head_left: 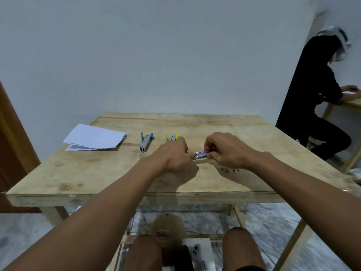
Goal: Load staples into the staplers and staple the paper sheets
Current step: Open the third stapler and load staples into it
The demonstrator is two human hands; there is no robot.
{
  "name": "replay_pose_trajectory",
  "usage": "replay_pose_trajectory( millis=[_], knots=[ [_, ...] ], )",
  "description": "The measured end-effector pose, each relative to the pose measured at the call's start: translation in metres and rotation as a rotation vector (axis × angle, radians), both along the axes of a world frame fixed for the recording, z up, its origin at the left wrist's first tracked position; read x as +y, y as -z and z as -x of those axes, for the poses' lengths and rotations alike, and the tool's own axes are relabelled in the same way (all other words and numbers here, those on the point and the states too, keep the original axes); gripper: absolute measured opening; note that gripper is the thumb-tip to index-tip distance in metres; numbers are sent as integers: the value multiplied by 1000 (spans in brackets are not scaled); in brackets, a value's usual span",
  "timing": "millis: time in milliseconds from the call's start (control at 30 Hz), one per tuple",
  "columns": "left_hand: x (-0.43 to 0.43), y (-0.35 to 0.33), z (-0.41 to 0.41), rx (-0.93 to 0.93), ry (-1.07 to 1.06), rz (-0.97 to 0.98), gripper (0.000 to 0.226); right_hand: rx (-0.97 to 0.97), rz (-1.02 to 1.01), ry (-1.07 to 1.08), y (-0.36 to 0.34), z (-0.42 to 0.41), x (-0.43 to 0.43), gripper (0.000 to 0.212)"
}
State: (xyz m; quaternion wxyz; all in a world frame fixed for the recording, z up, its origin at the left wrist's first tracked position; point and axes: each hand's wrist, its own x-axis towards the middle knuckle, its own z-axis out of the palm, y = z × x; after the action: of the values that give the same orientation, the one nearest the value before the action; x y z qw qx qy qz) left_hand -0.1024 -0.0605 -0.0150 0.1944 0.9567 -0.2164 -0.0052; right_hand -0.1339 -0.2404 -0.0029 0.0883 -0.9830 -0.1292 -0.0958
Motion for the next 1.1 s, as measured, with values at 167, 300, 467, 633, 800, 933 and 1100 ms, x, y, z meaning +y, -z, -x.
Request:
replay_pose_trajectory(
  millis=[167,300,467,633,800,933,1100],
  knots=[
    [-1,-14,6,20,10,17,28,-3,-156,-3,-2,4,1,21],
    [0,-19,8,5,0,28,22,68,-307,33,-5,4,1,10],
    [1,-18,8,158,-18,106,18,107,-404,47,-6,3,3,9],
    [-4,-16,6,61,-161,213,21,-160,-724,411,5,-3,18,7],
    [-11,-8,5,-376,-136,307,7,488,-2095,477,-9,0,25,38],
    [-18,-3,8,-562,-76,357,11,485,-2243,366,-13,3,22,47],
    [-25,1,8,-568,-97,368,14,519,-2173,360,-14,3,16,51]
  ],
)
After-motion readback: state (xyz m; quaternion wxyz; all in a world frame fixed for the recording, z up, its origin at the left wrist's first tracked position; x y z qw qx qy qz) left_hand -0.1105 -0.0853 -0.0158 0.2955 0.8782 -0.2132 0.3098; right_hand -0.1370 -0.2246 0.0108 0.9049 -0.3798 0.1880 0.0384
